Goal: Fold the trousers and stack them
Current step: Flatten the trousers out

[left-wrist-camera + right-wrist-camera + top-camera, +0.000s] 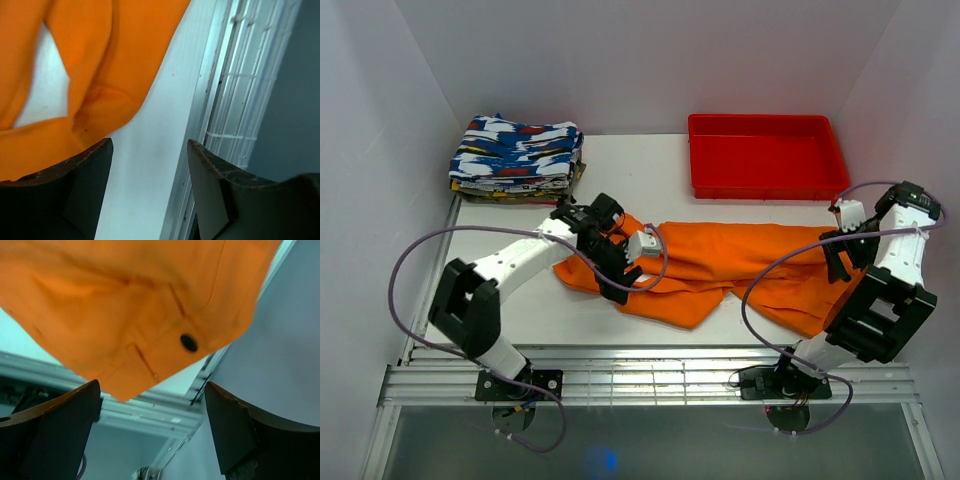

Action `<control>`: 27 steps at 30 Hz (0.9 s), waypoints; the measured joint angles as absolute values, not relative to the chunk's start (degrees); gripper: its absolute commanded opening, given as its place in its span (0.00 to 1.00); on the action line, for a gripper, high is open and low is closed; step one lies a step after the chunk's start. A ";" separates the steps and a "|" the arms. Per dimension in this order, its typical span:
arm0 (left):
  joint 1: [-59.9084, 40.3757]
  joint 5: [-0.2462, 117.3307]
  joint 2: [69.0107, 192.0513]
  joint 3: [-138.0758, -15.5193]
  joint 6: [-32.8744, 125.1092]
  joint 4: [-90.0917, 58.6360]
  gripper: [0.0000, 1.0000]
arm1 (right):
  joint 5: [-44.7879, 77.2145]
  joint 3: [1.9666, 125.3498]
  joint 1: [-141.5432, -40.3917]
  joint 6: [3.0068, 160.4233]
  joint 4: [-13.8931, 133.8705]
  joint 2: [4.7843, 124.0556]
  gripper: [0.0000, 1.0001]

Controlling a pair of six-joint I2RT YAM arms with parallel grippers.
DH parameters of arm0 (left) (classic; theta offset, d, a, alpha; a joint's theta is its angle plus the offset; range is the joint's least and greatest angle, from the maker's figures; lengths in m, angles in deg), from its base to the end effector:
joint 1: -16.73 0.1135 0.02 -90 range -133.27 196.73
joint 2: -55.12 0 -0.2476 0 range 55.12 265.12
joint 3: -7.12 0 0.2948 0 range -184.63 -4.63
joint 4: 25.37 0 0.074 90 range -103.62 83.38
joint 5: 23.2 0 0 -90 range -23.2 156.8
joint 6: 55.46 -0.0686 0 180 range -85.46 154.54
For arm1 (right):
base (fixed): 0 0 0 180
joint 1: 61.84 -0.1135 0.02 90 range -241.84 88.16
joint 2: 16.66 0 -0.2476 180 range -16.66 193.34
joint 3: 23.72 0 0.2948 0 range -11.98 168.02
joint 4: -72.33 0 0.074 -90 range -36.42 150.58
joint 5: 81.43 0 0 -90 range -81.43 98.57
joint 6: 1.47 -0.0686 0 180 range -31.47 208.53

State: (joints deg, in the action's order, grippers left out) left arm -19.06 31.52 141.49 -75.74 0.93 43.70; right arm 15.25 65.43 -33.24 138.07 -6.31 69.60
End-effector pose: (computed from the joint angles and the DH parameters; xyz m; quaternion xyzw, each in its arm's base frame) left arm 0.2506 -0.2295 0.2185 0.5740 0.7483 -0.3022 0.1386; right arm 0.2964 -0.1525 0.2377 -0.1871 0.9728 -0.0332 0.1326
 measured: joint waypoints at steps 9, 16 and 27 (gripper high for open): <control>-20.65 41.22 152.55 -72.72 3.75 37.93 0.71 | 9.06 48.58 -26.22 141.41 -7.69 67.70 0.93; -21.07 45.35 152.44 -71.87 4.56 34.69 0.73 | 7.60 42.44 -26.25 140.30 -5.22 68.18 0.93; -21.07 46.62 154.45 -69.62 7.01 32.29 0.61 | 7.40 41.61 -26.01 139.64 -1.57 73.18 0.16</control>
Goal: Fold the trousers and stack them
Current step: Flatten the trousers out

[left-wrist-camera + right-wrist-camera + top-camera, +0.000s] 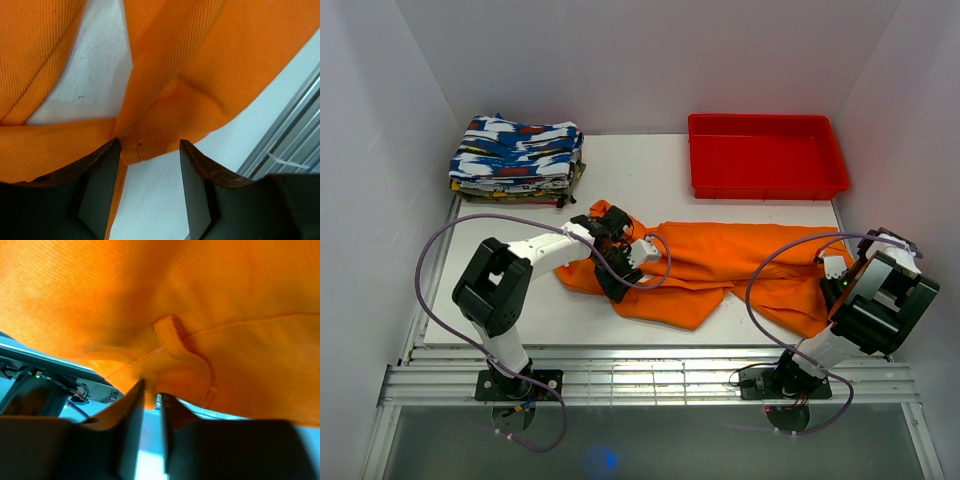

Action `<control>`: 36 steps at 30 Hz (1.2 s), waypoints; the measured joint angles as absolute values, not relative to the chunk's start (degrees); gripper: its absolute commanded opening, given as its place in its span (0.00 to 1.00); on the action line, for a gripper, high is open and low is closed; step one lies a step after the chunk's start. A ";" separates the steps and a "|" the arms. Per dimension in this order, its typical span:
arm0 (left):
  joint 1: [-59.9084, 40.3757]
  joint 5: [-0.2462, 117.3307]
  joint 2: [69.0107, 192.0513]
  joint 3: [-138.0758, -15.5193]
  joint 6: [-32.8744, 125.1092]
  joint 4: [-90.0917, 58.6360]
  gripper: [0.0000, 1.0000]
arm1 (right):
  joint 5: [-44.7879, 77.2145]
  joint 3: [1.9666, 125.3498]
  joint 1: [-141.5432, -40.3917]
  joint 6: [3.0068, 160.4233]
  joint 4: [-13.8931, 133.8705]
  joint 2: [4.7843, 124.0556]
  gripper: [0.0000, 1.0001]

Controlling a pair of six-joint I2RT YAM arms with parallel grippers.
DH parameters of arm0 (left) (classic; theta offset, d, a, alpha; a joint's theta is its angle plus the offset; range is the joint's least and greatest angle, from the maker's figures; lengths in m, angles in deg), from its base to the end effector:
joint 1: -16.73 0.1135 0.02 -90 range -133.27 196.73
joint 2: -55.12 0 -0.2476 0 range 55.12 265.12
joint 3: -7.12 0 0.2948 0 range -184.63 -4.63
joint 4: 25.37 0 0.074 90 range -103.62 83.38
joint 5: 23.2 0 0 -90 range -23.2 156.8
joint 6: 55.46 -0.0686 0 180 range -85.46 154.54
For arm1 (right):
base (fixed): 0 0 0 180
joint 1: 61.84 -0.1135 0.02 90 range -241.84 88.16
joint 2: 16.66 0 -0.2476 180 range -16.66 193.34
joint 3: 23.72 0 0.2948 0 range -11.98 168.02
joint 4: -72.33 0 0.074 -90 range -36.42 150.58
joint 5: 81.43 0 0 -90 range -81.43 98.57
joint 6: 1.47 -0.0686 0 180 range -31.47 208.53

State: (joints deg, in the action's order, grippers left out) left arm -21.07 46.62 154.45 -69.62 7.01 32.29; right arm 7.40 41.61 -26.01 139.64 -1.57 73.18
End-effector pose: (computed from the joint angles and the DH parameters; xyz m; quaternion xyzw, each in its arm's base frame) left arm 0.2666 -0.2367 0.1082 0.5420 0.8178 -0.1813 0.0677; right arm 0.2154 -0.1573 0.0977 0.1333 -0.9883 -0.0431 0.0602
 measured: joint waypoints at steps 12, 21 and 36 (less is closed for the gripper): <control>-21.11 50.62 152.57 -68.75 9.57 30.84 0.66 | 8.19 44.19 -25.42 139.55 -1.83 74.97 0.08; -20.65 39.69 153.71 -68.75 8.91 37.07 0.02 | 8.74 46.55 -25.42 139.95 -2.86 75.72 0.08; 19.87 45.79 142.13 -75.46 -18.30 59.69 0.00 | 4.04 53.15 -23.06 145.35 -3.51 78.30 0.08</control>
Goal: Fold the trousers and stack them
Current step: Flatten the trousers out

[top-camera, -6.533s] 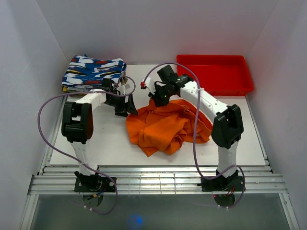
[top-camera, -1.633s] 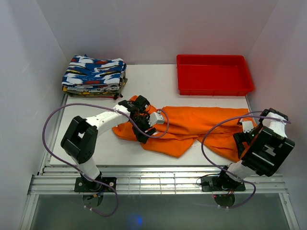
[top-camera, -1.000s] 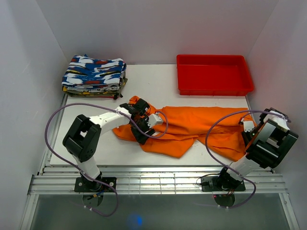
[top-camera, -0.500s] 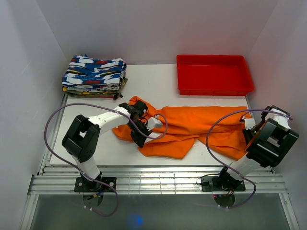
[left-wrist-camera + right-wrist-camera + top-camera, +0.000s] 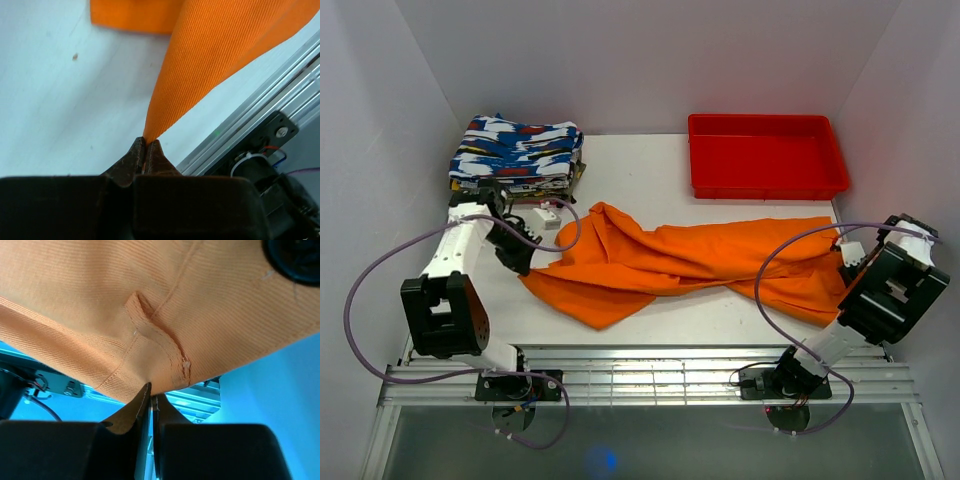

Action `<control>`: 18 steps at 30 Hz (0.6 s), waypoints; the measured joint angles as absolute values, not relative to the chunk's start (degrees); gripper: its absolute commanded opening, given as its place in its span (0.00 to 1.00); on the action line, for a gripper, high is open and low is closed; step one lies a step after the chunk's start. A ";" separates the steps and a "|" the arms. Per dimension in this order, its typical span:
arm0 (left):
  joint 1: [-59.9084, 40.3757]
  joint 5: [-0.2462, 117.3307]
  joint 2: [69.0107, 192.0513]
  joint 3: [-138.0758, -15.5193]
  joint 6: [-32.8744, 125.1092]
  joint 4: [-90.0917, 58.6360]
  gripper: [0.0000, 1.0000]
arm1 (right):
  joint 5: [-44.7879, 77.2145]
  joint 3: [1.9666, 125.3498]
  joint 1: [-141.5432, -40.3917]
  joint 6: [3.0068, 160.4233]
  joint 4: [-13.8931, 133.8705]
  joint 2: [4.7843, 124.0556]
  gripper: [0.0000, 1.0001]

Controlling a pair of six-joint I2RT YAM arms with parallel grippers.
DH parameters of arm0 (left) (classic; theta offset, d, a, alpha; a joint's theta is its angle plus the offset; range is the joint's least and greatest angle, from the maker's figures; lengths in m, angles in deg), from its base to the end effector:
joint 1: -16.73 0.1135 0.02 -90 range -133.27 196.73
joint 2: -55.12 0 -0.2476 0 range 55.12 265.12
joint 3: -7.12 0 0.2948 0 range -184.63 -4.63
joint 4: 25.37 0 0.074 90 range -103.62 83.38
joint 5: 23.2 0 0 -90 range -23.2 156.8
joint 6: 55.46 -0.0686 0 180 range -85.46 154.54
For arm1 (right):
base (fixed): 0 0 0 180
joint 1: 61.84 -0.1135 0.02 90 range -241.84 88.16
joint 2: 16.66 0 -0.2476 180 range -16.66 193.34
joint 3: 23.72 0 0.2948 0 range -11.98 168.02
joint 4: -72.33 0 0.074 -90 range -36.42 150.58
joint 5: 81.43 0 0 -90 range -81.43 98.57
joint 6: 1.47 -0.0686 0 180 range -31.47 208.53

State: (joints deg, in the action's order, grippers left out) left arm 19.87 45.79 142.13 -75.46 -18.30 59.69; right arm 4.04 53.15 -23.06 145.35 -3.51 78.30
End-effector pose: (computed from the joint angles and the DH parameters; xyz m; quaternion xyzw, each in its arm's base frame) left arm 0.3031 -0.0080 0.2000 0.4139 0.8919 -0.1589 0.0894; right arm 0.2397 -0.1996 0.1266 0.1579 -0.9861 0.0012 0.0523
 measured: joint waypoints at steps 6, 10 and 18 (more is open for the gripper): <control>34.05 50.40 143.37 -76.83 -28.60 63.37 0.00 | 0.78 53.17 -21.55 148.45 -2.59 78.73 0.08; 44.35 53.83 148.60 -83.19 -35.24 63.37 0.00 | -1.49 53.76 -20.50 149.96 -2.20 79.89 0.08; 49.99 57.09 157.43 -93.36 -43.31 64.79 0.00 | -2.67 55.94 -20.17 150.96 -2.72 81.71 0.08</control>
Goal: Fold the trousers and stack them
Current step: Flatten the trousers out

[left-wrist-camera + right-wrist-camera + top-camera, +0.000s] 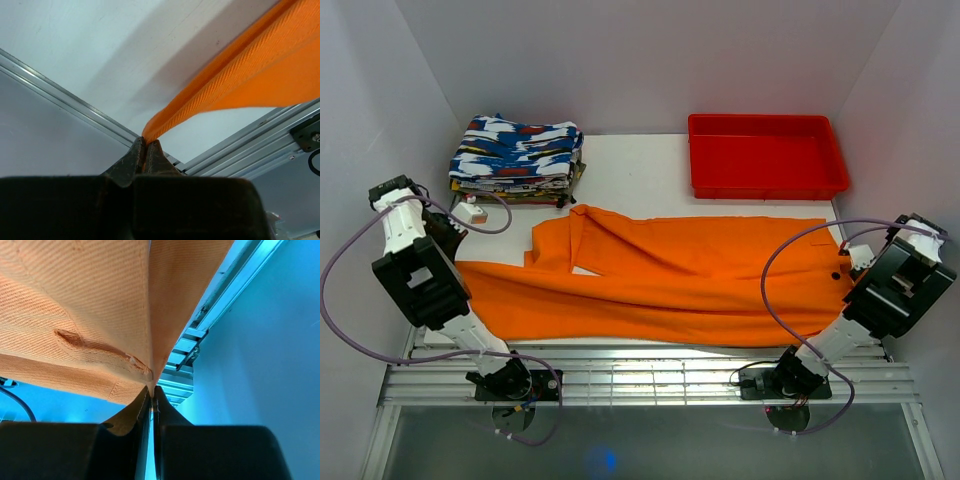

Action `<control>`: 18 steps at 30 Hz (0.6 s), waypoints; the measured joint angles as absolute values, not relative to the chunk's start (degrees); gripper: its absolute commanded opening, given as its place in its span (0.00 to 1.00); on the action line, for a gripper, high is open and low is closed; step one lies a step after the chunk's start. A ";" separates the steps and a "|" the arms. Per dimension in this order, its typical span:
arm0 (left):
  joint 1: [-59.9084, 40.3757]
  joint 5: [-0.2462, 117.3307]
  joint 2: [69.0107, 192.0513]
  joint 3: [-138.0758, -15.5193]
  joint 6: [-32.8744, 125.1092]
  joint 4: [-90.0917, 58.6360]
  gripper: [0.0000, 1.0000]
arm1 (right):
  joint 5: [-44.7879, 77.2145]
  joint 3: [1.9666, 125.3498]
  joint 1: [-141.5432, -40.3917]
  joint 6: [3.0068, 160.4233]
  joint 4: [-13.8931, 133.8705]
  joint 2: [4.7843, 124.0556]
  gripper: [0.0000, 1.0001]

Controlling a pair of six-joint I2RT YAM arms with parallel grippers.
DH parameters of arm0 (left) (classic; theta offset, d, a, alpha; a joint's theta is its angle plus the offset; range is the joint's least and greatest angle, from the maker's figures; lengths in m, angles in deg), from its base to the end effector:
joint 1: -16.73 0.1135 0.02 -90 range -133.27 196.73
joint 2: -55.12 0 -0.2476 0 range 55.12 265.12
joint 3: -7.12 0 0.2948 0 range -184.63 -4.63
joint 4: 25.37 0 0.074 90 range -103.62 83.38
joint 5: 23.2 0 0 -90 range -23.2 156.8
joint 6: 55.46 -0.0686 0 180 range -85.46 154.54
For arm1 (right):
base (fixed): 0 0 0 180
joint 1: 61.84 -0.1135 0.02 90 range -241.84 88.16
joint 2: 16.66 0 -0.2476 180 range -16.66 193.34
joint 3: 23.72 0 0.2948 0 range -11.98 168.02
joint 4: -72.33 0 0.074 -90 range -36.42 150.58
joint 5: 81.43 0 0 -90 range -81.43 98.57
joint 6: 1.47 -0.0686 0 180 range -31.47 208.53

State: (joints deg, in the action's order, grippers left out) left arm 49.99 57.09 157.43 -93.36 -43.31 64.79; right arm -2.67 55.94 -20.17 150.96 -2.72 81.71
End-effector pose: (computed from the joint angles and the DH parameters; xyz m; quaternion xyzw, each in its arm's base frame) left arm 0.3095 0.1891 0.2045 0.3766 0.9223 -0.0621 0.0600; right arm 0.2346 -0.2267 0.1229 0.1824 -0.9778 0.0344 0.0973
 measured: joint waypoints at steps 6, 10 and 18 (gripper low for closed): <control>49.22 59.89 161.80 -96.59 -44.99 66.71 0.00 | -2.87 57.17 -20.26 150.94 -2.68 84.46 0.08; 48.35 60.26 167.24 -98.12 -43.33 66.30 0.20 | -3.31 57.19 -20.32 150.85 -2.40 87.10 0.08; 46.75 59.58 164.75 -88.13 -40.31 61.71 0.67 | -7.90 54.72 -20.13 152.06 2.41 86.21 0.71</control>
State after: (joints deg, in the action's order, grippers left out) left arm 46.75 59.58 164.75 -88.13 -40.31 61.71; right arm -7.90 54.72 -20.13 152.06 2.41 86.21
